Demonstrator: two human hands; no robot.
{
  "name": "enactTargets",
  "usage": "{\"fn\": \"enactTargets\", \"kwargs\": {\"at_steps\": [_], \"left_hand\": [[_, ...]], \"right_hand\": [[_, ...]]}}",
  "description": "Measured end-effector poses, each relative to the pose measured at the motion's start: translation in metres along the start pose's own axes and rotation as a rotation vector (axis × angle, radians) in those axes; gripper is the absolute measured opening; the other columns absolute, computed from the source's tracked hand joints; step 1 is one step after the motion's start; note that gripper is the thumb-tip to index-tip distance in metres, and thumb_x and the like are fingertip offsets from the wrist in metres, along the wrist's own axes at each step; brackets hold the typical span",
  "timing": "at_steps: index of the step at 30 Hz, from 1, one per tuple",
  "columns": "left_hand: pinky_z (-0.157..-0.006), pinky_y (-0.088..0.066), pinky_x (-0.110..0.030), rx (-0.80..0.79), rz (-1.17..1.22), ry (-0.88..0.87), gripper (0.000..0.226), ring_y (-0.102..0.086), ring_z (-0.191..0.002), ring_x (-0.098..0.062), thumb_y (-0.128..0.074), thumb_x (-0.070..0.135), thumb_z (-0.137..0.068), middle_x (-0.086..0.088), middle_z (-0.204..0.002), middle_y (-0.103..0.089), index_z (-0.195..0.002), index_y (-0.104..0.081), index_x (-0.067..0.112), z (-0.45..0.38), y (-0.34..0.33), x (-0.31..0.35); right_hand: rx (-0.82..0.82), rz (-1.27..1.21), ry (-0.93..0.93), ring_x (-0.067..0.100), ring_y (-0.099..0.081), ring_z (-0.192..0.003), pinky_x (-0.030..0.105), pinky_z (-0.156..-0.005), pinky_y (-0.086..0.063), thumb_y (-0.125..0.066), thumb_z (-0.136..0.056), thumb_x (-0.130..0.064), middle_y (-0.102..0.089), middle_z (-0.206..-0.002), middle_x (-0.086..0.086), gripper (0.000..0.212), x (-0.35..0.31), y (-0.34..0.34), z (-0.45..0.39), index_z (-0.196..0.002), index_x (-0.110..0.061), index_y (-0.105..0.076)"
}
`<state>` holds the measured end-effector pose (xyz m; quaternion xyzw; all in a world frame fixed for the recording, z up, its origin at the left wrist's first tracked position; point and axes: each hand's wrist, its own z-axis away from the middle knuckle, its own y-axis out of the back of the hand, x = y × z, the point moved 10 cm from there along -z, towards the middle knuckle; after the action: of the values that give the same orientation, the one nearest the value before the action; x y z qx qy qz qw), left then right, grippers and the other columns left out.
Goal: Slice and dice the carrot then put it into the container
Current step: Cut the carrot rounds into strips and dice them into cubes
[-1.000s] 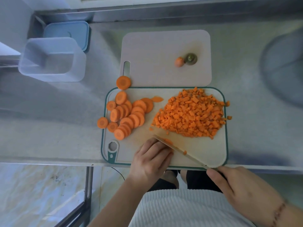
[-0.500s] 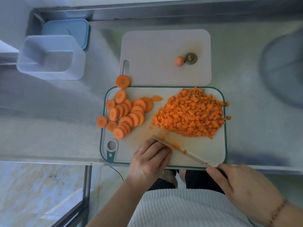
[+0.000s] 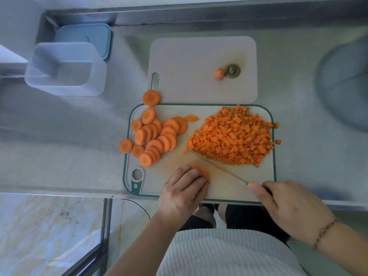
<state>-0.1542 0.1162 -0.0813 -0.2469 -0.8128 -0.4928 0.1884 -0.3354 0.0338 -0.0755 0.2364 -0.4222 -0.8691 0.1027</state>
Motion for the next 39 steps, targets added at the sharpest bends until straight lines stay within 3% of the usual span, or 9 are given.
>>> {"fn": "enactTargets", "kwargs": {"at_steps": [7, 12, 16, 23, 28, 34, 39], "left_hand": [[-0.08, -0.057, -0.04, 0.032, 0.006, -0.022, 0.005, -0.07, -0.091, -0.03, -0.082, 0.006, -0.086, -0.008, -0.095, -0.074, -0.086, -0.079, 0.001, 0.003, 0.003, 0.0], [-0.084, -0.058, -0.038, 0.043, 0.006, -0.02, 0.008, -0.068, -0.098, -0.026, -0.084, 0.005, -0.083, -0.006, -0.098, -0.075, -0.089, -0.08, 0.002, 0.003, 0.004, -0.001], [-0.083, -0.057, -0.036, 0.029, 0.01, -0.017, 0.006, -0.068, -0.093, -0.028, -0.082, 0.005, -0.085, -0.006, -0.096, -0.075, -0.089, -0.08, 0.003, 0.002, 0.002, -0.003], [-0.081, -0.056, -0.035, 0.036, 0.022, -0.023, 0.005, -0.069, -0.089, -0.028, -0.082, 0.004, -0.085, -0.008, -0.091, -0.074, -0.083, -0.078, 0.001, 0.001, 0.002, -0.002], [-0.078, -0.056, -0.035, 0.05, 0.009, -0.014, 0.006, -0.067, -0.086, -0.025, -0.084, 0.005, -0.083, -0.006, -0.088, -0.073, -0.081, -0.078, 0.003, 0.002, 0.003, 0.0], [-0.079, -0.056, -0.035, 0.029, 0.022, -0.03, 0.007, -0.067, -0.088, -0.028, -0.083, 0.007, -0.085, -0.007, -0.092, -0.073, -0.085, -0.078, 0.002, 0.002, 0.001, -0.002], [-0.078, -0.055, -0.036, 0.033, 0.018, -0.026, 0.008, -0.065, -0.084, -0.027, -0.08, 0.009, -0.088, -0.006, -0.09, -0.07, -0.084, -0.077, 0.003, 0.004, -0.001, -0.003]], "right_hand": [[-0.058, -0.082, 0.035, 0.014, -0.054, -0.057, 0.025, -0.045, -0.035, 0.002, -0.08, -0.08, -0.05, -0.05, 0.002, 0.079, -0.01, -0.013, 0.016, -0.056, -0.021, -0.044], [-0.09, 0.103, 0.011, 0.011, -0.052, -0.061, 0.025, -0.052, -0.038, 0.02, -0.075, -0.073, -0.053, -0.066, -0.003, 0.08, -0.015, -0.015, 0.02, -0.071, -0.026, -0.045], [-0.115, 0.118, 0.012, 0.009, -0.047, -0.055, 0.023, -0.045, -0.031, 0.029, -0.065, -0.072, -0.05, -0.063, -0.004, 0.082, -0.03, -0.023, 0.007, -0.07, -0.028, -0.039], [-0.031, 0.092, 0.019, 0.01, -0.054, -0.058, 0.024, -0.049, -0.04, 0.018, -0.075, -0.076, -0.053, -0.06, -0.002, 0.081, -0.021, -0.011, 0.002, -0.067, -0.025, -0.045], [-0.073, 0.045, -0.012, 0.013, -0.053, -0.053, 0.025, -0.045, -0.036, 0.017, -0.072, -0.079, -0.052, -0.054, 0.002, 0.086, -0.012, -0.018, 0.011, -0.062, -0.022, -0.046], [-0.051, 0.034, 0.04, 0.011, -0.052, -0.056, 0.029, -0.054, -0.045, -0.002, -0.082, -0.073, -0.051, -0.061, -0.004, 0.068, -0.039, -0.015, -0.013, -0.066, -0.023, -0.046], [-0.037, -0.131, 0.022, 0.009, -0.047, -0.046, 0.031, -0.053, -0.043, -0.007, -0.081, -0.079, -0.048, -0.05, -0.003, 0.076, -0.009, -0.006, -0.018, -0.057, -0.017, -0.044]]}}
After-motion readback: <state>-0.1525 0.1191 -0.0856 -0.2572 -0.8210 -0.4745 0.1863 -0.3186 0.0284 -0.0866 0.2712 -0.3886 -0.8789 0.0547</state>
